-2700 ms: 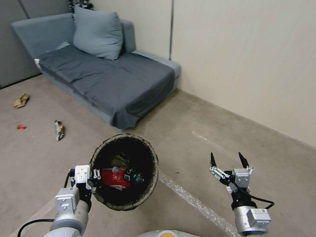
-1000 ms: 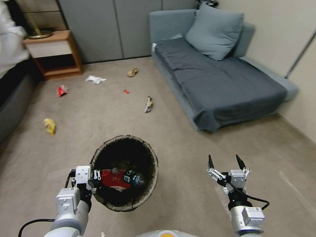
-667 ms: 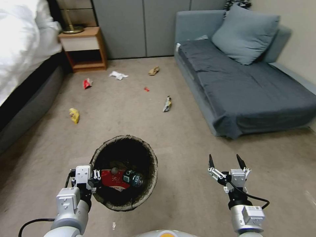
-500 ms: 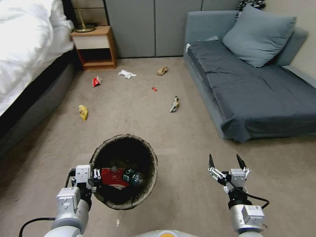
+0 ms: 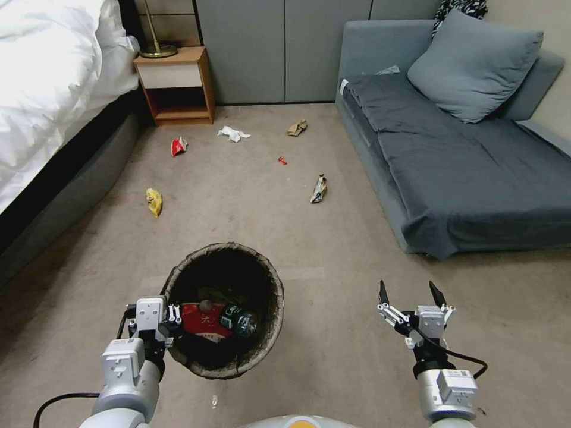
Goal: Pick up the trash bin, then pick up the garbage from the floor and place it into the trash bin.
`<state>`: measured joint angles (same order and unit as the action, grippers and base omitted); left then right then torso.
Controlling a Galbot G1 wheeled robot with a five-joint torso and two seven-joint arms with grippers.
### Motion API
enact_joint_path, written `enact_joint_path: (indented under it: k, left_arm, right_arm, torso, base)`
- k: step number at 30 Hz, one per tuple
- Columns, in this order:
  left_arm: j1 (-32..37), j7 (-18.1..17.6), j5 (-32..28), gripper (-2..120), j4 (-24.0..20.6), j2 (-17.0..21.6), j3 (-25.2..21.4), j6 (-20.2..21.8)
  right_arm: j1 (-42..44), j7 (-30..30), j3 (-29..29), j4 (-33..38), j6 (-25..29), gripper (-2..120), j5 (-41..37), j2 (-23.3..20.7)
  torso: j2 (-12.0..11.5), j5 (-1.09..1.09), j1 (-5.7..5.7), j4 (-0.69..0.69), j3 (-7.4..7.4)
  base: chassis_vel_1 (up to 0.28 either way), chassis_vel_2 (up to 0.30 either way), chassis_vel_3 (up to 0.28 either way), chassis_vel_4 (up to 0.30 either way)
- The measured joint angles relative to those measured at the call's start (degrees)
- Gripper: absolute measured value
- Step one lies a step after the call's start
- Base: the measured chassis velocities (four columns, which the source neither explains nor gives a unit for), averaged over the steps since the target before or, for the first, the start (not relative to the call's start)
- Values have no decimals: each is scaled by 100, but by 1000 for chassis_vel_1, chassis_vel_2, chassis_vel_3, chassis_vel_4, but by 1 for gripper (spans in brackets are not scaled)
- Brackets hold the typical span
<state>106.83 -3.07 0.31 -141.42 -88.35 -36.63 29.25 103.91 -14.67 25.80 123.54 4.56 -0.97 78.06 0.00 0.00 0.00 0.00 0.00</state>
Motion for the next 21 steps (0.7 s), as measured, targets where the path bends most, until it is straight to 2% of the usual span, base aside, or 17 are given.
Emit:
enact_joint_path:
  k: [21]
  left_arm:
    - [85, 15, 18, 1, -55, 14, 9, 8]
  right_arm:
    - [46, -22, -107, -78, 19, 100, 67, 6]
  torso:
    - [0, 0, 1, 0, 0]
  base:
    - [-134, 132, 130, -133]
